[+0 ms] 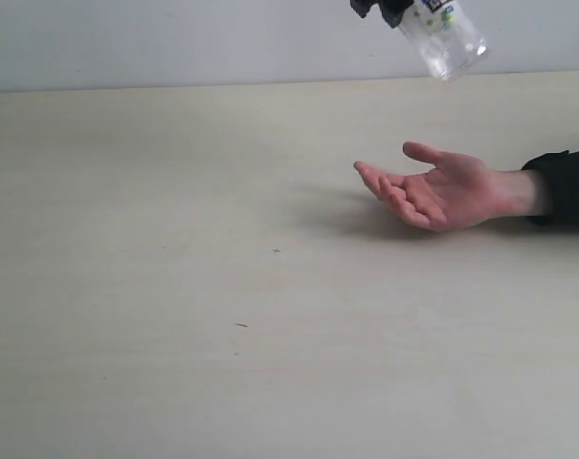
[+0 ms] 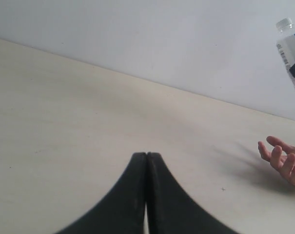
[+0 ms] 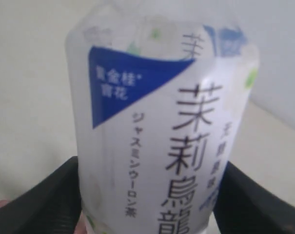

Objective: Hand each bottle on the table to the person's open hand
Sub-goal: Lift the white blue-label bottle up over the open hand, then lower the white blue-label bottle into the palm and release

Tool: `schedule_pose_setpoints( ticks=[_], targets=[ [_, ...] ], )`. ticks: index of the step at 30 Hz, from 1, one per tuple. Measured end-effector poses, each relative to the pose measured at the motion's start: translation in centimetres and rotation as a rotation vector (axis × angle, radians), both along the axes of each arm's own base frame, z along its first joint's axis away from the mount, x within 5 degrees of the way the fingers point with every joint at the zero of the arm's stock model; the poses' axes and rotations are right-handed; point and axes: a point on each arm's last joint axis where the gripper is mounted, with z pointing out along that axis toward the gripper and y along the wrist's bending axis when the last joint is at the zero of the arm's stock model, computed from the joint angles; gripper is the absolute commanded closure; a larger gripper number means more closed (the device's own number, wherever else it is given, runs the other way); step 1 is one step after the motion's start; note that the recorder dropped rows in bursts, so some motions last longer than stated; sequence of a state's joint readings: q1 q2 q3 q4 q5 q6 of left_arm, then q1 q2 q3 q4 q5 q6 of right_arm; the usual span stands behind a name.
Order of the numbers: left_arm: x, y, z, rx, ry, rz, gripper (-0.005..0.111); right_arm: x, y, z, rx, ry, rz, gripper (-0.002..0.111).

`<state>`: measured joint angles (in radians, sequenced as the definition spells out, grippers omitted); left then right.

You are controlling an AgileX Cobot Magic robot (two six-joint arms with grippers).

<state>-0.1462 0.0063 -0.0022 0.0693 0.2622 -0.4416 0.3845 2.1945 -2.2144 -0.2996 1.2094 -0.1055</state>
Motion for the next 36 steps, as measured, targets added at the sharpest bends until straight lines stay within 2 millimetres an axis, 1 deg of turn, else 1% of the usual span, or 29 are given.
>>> schedule_pose_setpoints(
  ticks=[3, 8, 10, 13, 15, 18, 22, 24, 27, 29, 31, 36],
  targets=[
    [0.0, 0.0, 0.0, 0.000, 0.000, 0.000, 0.107, -0.2, -0.2, -0.4, 0.138, 0.065, -0.035, 0.108],
    [0.0, 0.0, 0.0, 0.000, 0.000, 0.000, 0.107, -1.4, -0.7, -1.3, 0.164, 0.140, -0.074, 0.108],
    [0.0, 0.0, 0.0, 0.000, 0.000, 0.000, 0.107, -2.0, -1.3, -1.4, 0.167, 0.162, -0.087, 0.108],
    [0.0, 0.0, 0.0, 0.000, 0.000, 0.000, 0.107, -3.0, -3.0, -1.3, 0.199, 0.199, -0.134, 0.108],
    [0.0, 0.0, 0.0, 0.000, 0.000, 0.000, 0.107, -3.7, -4.2, -1.8, 0.203, 0.231, -0.173, 0.108],
    [0.0, 0.0, 0.0, 0.000, 0.000, 0.000, 0.107, -4.5, -5.1, -3.6, 0.188, 0.304, -0.211, 0.108],
    [0.0, 0.0, 0.0, 0.000, 0.000, 0.000, 0.107, -5.4, -4.9, -6.5, 0.195, 0.417, -0.224, 0.108],
    [0.0, 0.0, 0.0, 0.000, 0.000, 0.000, 0.107, -5.4, -4.9, -7.6, 0.192, 0.451, -0.230, 0.108],
    [0.0, 0.0, 0.0, 0.000, 0.000, 0.000, 0.107, -5.3, -4.8, -8.7, 0.184, 0.476, -0.241, 0.107],
    [0.0, 0.0, 0.0, 0.000, 0.000, 0.000, 0.107, -5.1, -4.8, -9.4, 0.181, 0.489, -0.250, 0.103],
    [0.0, 0.0, 0.0, 0.000, 0.000, 0.000, 0.107, -5.0, -4.7, -10.2, 0.173, 0.507, -0.253, 0.095],
    [0.0, 0.0, 0.0, 0.000, 0.000, 0.000, 0.107, -4.7, -4.7, -11.9, 0.159, 0.538, -0.279, 0.065]
  ],
)
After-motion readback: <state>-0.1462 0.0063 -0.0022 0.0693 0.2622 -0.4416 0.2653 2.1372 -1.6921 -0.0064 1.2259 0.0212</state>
